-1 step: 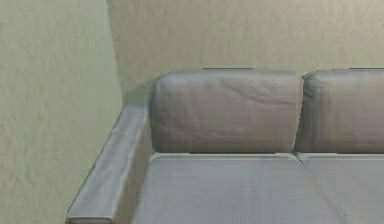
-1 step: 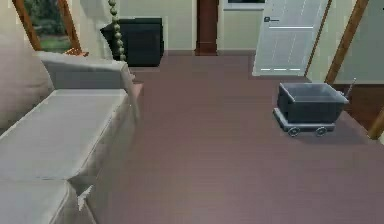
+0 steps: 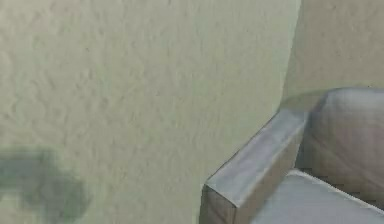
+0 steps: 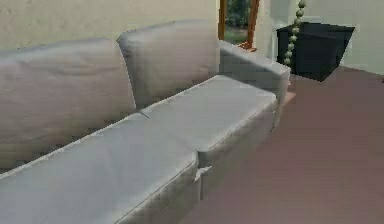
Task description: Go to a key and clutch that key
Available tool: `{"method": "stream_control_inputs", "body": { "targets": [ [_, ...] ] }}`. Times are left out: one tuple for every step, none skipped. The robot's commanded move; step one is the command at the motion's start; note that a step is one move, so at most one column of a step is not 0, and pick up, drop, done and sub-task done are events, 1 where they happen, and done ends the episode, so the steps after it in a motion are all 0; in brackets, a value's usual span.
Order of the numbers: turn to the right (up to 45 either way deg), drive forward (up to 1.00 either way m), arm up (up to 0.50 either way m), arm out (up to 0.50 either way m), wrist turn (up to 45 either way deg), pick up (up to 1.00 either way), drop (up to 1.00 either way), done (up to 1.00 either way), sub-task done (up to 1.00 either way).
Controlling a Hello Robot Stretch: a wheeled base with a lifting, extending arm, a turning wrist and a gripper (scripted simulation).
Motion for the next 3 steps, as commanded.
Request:
{"method": "stream_control_inputs", "body": {
  "targets": [
    [-45.0, 0.0, 0.0, 0.0, 0.0, 0.0, 0.0, 0.0, 0.0],
    [-45.0, 0.0, 0.0, 0.0, 0.0, 0.0, 0.0, 0.0, 0.0],
    [-45.0, 0.0, 0.0, 0.0, 0.0, 0.0, 0.0, 0.0, 0.0]
  ]
}}
